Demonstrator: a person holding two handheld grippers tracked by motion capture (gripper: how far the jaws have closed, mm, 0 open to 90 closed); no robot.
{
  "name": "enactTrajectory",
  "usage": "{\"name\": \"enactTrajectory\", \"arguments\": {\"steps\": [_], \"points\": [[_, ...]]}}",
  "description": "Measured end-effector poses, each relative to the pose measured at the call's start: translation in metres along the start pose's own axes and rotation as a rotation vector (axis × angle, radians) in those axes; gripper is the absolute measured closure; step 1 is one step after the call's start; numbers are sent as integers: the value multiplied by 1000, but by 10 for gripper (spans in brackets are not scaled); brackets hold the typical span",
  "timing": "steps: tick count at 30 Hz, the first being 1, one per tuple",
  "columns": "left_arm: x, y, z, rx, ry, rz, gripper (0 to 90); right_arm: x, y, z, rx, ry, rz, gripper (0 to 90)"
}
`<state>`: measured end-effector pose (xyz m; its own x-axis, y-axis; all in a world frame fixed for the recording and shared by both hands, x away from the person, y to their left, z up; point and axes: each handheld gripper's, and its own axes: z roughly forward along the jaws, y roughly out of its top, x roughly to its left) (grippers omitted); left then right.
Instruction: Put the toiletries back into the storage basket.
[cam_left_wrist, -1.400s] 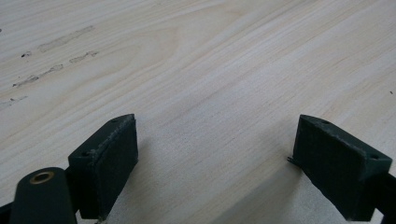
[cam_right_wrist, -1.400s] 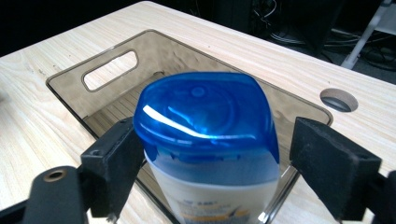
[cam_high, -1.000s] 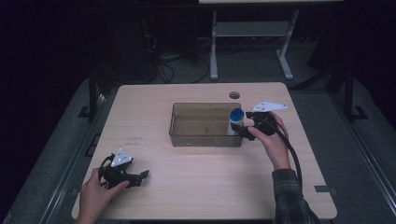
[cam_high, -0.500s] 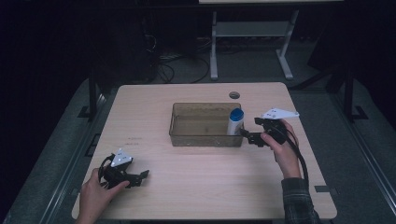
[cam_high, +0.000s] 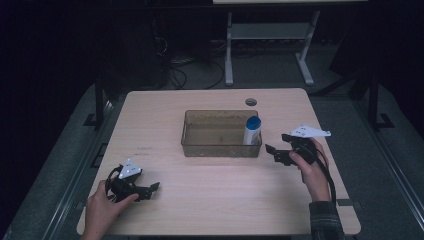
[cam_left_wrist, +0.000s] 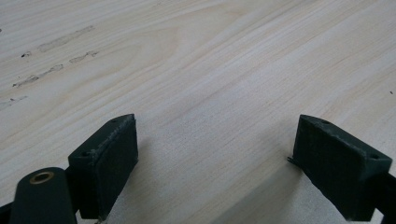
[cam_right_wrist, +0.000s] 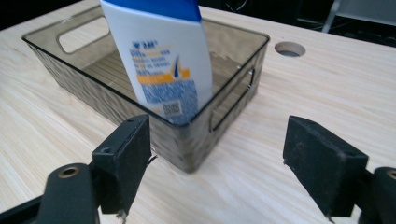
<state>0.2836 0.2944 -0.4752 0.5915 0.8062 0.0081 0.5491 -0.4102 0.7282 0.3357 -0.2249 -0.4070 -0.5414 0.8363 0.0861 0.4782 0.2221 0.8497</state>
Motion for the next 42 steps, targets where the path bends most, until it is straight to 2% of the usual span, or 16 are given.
{"name": "enactTrajectory", "arguments": {"steps": [21,42], "points": [[0,0,0,2,0,2,129,-6,-41,-26,29,-42,32,227],[0,0,0,3,0,4,129,-8,-80,-43,117,-86,47,213]]}}
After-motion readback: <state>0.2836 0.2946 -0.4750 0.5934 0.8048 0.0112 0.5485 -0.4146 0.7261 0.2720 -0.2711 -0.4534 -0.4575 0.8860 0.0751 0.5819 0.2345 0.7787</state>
